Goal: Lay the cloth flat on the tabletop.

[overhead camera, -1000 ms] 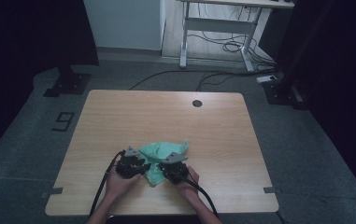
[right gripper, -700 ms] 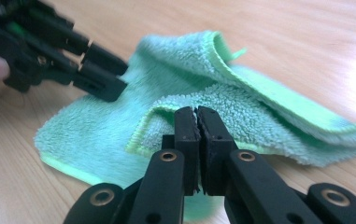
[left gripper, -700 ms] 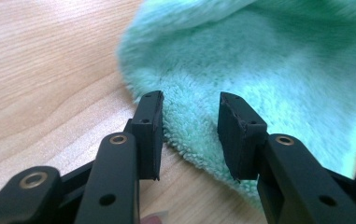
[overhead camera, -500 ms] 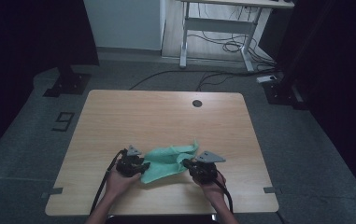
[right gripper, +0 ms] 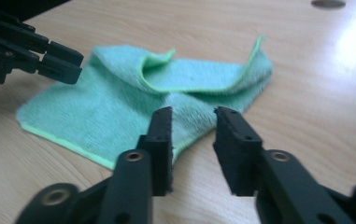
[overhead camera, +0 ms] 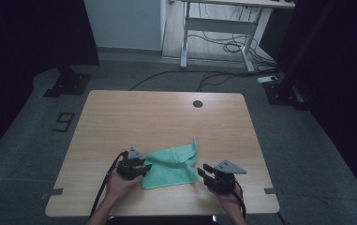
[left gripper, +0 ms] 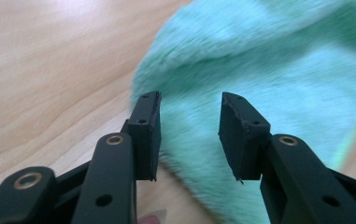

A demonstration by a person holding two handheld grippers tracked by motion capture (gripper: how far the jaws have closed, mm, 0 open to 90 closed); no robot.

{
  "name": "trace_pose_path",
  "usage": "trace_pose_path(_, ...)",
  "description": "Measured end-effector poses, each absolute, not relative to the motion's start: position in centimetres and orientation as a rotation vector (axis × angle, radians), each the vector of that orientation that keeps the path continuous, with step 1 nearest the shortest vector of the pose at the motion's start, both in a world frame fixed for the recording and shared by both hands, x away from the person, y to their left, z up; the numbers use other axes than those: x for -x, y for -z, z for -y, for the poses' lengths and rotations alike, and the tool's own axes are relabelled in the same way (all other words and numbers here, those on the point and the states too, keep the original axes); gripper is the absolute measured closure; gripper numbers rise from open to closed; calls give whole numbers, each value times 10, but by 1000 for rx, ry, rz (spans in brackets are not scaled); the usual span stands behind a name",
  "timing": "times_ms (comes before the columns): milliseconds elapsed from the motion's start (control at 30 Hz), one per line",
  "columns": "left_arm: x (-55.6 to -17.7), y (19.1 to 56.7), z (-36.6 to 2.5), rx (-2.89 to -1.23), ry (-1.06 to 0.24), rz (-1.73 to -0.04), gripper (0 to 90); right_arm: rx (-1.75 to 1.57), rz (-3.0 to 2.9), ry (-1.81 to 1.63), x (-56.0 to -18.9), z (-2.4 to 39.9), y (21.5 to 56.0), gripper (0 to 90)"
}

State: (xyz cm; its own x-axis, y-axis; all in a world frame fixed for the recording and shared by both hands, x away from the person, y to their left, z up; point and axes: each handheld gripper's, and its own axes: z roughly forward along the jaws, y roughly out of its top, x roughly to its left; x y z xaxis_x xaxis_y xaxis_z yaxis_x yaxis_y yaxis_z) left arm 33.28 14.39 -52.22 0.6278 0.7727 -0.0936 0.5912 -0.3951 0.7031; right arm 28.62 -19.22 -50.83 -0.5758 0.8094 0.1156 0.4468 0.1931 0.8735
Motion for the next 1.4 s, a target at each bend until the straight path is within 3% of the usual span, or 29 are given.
trace_pose_path(100, -326, 517, -136, -2127, -316, -1025, 586, -1150, -2144, -1313, -290, 177, 509, 558)
trace_pose_path(200, -324, 520, -126, -2152, -308, -1006, 579, -1155, -2168, -1284, -294, 170, 515, 559)
trace_pose_path(300, -326, 526, -121, -2182, -311, -1003, 575, -1172, -2183, -1237, -300, 168, 525, 609)
trace_pose_path(533, -329, 533, -120, -2196, -316, -1019, 575, -1202, -2241, -1231, -302, 177, 538, 836)
trace_pose_path(667, -327, 539, -124, -2185, -311, -1027, 582, -1230, -2228, -1242, -297, 185, 538, 852)
trace_pose_path(1167, -300, 541, -124, -2196, -328, -982, 576, -1211, -2278, -1162, -261, 192, 551, 787)
trace_pose_path(1400, -298, 534, -127, -2176, -326, -963, 559, -1217, -2251, -1140, -260, 195, 550, 657)
